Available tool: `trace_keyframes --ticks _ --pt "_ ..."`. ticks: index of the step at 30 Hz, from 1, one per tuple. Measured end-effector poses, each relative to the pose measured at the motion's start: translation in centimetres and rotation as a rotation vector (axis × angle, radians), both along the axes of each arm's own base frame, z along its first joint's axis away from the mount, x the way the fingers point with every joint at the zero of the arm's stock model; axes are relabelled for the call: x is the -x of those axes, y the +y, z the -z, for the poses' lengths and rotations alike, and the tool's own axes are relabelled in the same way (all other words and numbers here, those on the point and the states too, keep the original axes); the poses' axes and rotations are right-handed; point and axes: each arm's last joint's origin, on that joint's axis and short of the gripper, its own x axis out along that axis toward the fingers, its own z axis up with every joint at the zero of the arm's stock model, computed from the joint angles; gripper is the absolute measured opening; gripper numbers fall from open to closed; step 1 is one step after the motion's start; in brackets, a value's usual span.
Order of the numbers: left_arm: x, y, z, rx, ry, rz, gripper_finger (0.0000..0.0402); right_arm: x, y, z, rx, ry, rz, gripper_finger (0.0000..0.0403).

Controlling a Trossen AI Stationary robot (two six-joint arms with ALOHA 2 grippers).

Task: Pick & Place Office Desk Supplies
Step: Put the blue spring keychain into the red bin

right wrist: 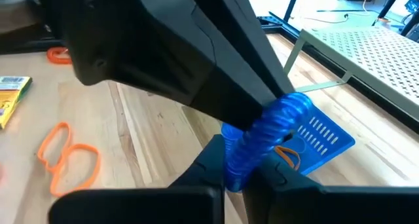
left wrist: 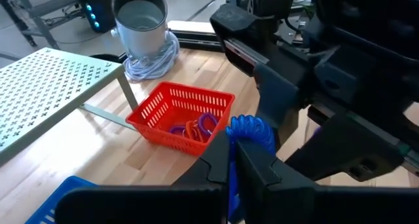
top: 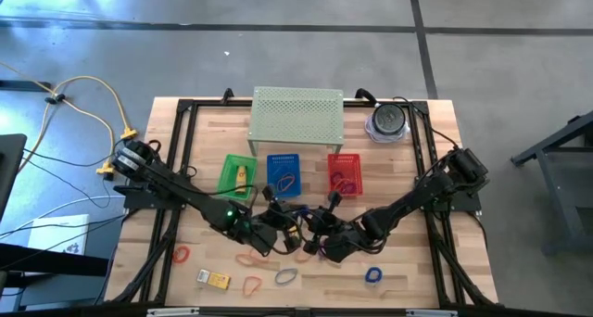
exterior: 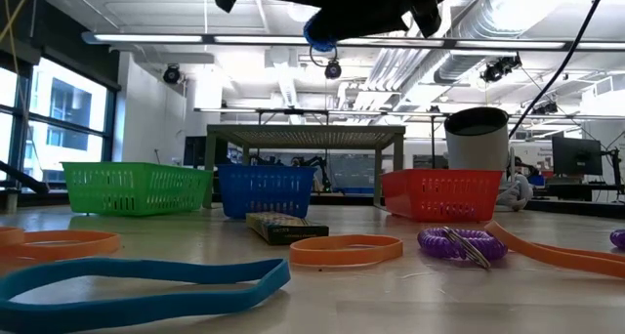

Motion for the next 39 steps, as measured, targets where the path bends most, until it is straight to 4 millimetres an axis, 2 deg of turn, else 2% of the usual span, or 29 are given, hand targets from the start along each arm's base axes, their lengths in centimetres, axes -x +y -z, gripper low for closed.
trace_keyframes --ticks 6,11,19,25,34,39 --pt "0.0 0.0 0.0 -0.010 0.014 0.024 0.0002 0.0 0.0 0.0 0.001 0.001 -0.002 0.0010" --pt "0.0 -0.1 0.0 -0.067 0.042 0.045 0.0021 0.0 0.0 0.0 0.001 0.004 -0.002 0.0010" --pt "0.3 -0.8 0.0 -0.147 0.075 0.092 0.0087 0.1 0.0 0.2 -0.006 0.031 -0.028 0.0009" --pt "0.7 -1.2 -0.1 -0.198 0.074 0.051 0.0137 0.4 -0.1 0.8 -0.041 0.087 -0.039 0.0008" --pt "1.8 -3.2 -0.1 -0.208 0.080 0.127 0.0143 1.8 -0.8 2.1 -0.061 0.221 0.050 0.0008" --pt "3.1 -4.5 0.8 -0.216 0.172 0.219 0.0143 3.5 -1.9 1.6 -0.051 0.272 0.166 0.0008"
